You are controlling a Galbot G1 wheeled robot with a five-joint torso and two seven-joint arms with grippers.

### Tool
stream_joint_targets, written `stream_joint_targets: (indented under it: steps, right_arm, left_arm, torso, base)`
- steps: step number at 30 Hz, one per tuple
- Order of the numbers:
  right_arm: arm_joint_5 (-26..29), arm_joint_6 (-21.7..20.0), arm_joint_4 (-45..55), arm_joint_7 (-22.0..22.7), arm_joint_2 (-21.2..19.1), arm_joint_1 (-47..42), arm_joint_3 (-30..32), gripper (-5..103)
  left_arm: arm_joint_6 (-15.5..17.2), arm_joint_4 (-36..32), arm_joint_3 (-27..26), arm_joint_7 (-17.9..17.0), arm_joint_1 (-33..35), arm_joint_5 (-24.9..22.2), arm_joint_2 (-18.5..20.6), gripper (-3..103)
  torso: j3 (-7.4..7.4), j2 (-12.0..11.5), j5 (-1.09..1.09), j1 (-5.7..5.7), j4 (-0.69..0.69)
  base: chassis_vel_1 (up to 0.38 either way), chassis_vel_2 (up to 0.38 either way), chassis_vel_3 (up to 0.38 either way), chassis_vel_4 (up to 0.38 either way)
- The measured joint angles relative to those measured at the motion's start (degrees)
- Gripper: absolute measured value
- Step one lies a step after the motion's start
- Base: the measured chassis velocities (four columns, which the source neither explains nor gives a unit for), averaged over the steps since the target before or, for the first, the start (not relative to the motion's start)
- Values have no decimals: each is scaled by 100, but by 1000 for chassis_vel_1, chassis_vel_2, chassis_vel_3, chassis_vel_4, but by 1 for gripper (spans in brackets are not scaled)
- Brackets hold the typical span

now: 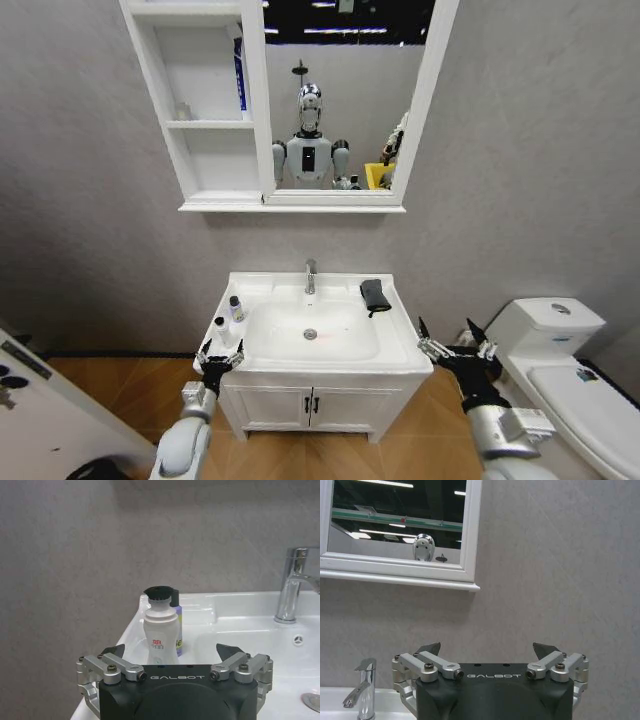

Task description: Move facial cleanser and shampoo from washbasin to cabinet, then wipe washbasin with towel.

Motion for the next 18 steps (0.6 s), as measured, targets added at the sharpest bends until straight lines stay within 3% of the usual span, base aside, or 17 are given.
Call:
stream_joint_targets:
  steps: [8, 17, 18]
  right_arm:
    - [-62, 38, 68, 5, 32, -40, 9, 100]
    - [-83, 45, 93, 85, 52, -38, 9, 100]
    - [-83, 57, 94, 104, 55, -55, 32, 100]
  left_arm:
    - [172, 462, 10, -53, -561, -194, 163, 100]
    - [312, 619, 36, -51, -702, -239, 204, 103]
    - [346, 642, 39, -55, -721, -250, 184, 99]
  torso:
    - [0, 0, 1, 0, 0]
    - [0, 0, 0, 0, 1]
    - [0, 0, 1, 0, 1]
  base:
    - [0, 0, 0, 0]
    - [0, 0, 0, 0]
    - [0, 0, 0, 0]
